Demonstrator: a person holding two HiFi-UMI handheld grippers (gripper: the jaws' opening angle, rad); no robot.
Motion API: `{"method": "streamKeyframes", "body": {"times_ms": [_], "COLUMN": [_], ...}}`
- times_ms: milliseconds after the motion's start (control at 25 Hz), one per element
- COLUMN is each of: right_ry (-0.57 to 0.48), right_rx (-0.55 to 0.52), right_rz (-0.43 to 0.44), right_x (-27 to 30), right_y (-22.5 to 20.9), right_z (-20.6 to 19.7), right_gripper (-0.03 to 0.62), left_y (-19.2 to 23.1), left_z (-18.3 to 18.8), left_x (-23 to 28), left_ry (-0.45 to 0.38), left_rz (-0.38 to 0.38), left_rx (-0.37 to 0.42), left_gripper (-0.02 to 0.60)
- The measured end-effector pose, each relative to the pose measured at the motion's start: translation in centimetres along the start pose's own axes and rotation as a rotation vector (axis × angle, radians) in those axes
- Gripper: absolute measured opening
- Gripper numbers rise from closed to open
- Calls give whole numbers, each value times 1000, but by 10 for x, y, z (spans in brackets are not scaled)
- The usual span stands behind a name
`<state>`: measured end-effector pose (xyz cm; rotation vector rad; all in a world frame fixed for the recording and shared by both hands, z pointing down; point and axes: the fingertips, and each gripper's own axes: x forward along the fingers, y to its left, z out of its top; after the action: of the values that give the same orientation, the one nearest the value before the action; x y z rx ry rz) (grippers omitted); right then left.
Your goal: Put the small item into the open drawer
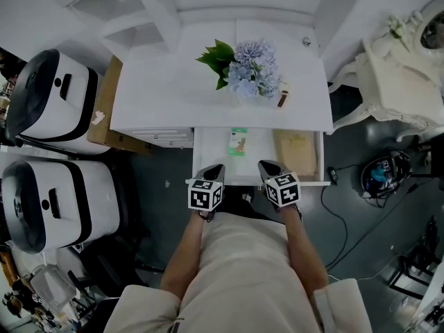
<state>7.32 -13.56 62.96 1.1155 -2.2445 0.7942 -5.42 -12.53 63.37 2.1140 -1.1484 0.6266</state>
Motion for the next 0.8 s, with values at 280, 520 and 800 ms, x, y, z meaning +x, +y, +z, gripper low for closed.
{"method": "streamKeyframes", "body": {"times_ms": [280, 520, 800], "right_ry": [7, 13, 16], "right_rx": [-9, -20, -32], "right_rz": [-7, -8, -20], "right_x": [-2, -1, 0], "right_y": [-2, -3, -9], "right_z": [-2, -1, 1], "right_gripper": [25, 25, 25], "left_y": [-2, -2, -1], "left_z": [3, 5, 8], "left_x": [2, 3, 7], "left_ry": [-13, -8, -7], "left_rz": [-5, -2, -3], "left_rx": [6, 11, 11], "left_gripper": [17, 17, 17]}}
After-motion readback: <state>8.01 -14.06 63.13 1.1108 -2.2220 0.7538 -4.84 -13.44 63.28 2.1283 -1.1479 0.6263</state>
